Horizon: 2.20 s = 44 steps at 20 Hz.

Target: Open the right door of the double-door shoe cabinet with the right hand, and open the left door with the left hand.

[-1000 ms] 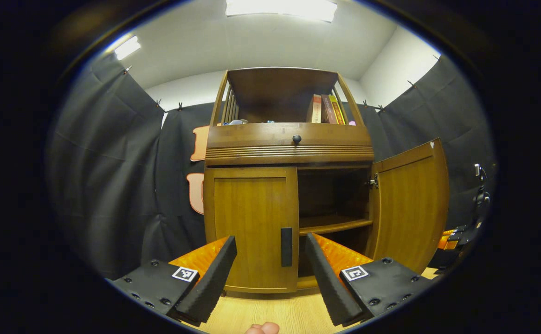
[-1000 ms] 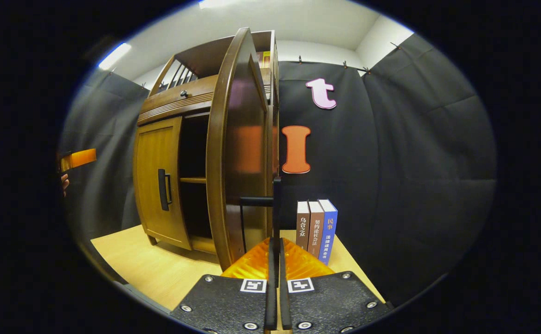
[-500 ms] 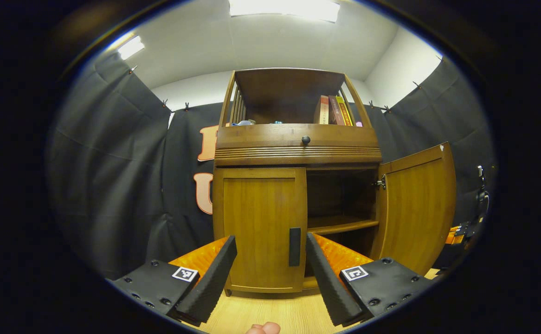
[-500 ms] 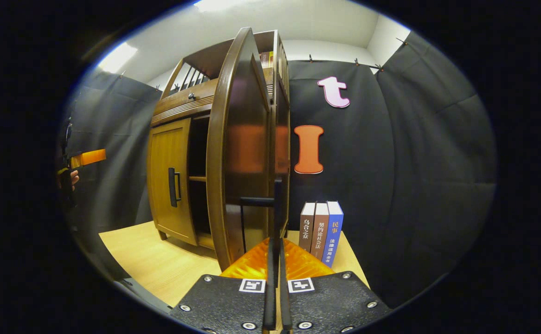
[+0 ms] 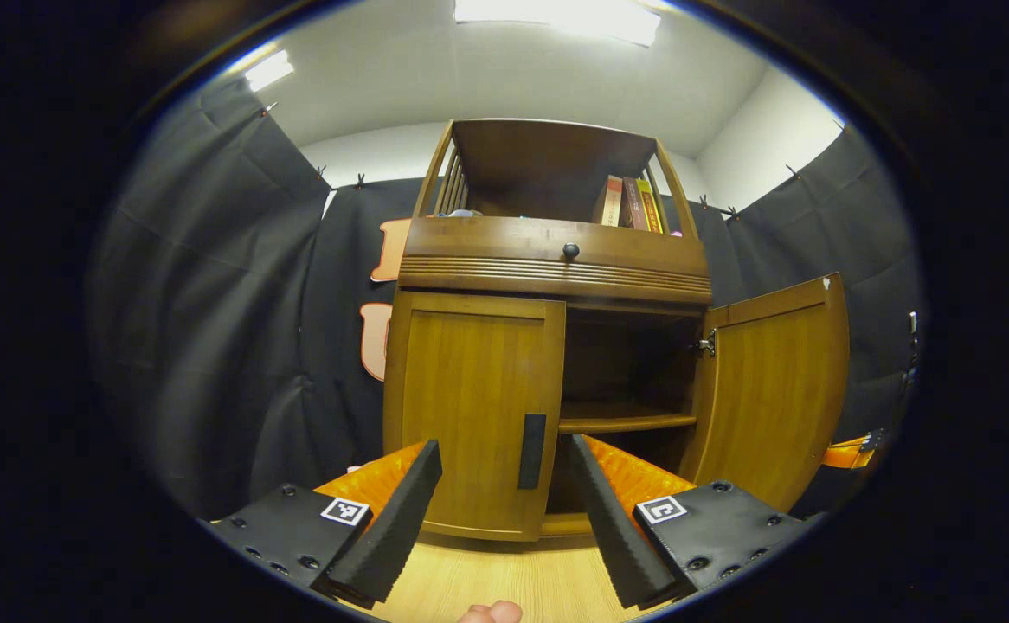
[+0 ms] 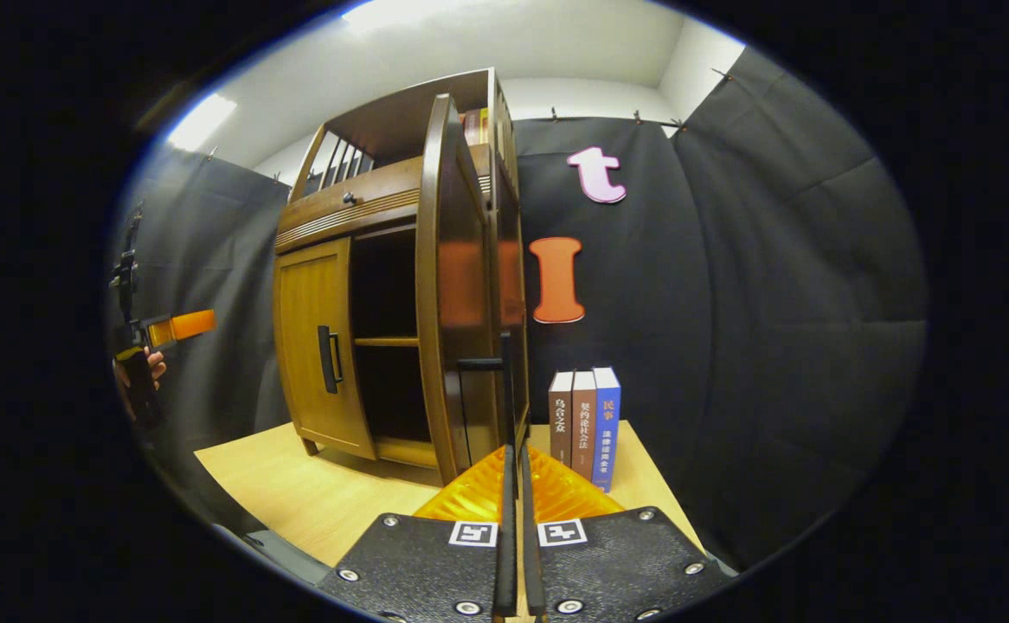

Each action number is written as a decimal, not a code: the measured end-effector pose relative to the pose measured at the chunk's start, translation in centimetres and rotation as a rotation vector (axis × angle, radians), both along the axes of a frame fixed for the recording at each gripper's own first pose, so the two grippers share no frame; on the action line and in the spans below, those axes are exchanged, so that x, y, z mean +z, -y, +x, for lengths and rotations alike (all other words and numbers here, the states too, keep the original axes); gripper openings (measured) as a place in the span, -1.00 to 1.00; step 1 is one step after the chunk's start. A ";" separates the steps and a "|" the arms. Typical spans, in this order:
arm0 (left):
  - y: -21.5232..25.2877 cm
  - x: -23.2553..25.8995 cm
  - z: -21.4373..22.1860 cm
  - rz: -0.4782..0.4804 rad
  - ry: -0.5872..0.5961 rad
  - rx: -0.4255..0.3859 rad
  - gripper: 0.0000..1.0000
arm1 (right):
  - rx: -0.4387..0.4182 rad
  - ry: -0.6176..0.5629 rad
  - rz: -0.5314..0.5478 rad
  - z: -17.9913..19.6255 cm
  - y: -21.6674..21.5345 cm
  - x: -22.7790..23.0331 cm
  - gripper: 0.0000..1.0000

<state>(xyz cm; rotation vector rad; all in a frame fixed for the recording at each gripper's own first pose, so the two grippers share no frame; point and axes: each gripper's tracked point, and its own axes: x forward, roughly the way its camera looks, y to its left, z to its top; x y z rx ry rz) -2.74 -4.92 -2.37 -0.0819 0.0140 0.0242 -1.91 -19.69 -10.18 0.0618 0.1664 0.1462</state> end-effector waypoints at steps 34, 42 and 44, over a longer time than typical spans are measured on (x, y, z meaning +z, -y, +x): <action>1.9 -13.1 18.6 0.069 -0.112 -0.075 0.92 | -0.056 0.080 -0.059 -0.9 -15.8 4.8 0.85; 2.8 -15.2 21.0 0.129 -0.090 -0.088 0.90 | -0.121 0.052 -0.062 -0.7 -14.6 3.4 0.85; 2.6 -15.7 21.5 0.118 -0.103 -0.073 0.91 | -0.118 0.053 -0.065 -0.6 -14.9 3.2 0.85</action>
